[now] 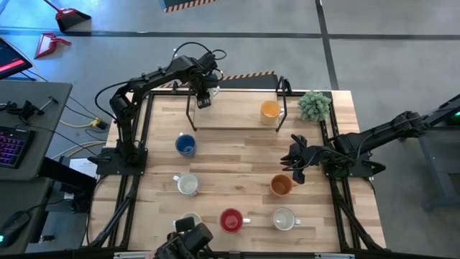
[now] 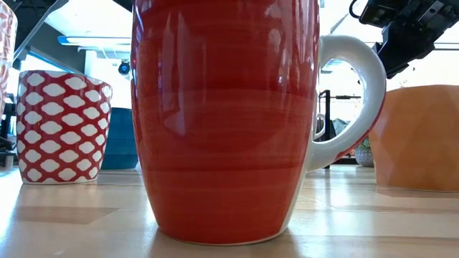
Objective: Place coffee mugs
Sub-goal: Put the white blue mug on the shelf, then put the red mug on the shelf
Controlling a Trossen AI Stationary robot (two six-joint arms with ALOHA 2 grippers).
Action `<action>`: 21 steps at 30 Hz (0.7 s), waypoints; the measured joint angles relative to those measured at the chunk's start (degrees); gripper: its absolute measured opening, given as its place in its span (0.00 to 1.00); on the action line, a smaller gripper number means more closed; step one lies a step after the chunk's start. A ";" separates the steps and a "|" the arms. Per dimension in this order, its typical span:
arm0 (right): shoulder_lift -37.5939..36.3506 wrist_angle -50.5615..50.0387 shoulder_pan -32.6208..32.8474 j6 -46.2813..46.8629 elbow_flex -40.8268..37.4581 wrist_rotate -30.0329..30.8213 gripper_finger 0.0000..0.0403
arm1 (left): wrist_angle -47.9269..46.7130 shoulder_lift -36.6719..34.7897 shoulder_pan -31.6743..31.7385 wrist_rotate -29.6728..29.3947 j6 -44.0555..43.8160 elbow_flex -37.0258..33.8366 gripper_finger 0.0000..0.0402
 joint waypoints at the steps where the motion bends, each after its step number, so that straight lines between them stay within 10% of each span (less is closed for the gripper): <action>1: 0.00 0.00 0.00 0.00 0.00 -0.02 0.11 | -0.32 0.02 0.00 0.01 -0.02 0.27 0.37; 21: 0.00 -1.27 0.01 0.33 0.00 -0.83 0.11 | -20.48 -0.36 -7.26 7.91 -4.94 18.73 0.45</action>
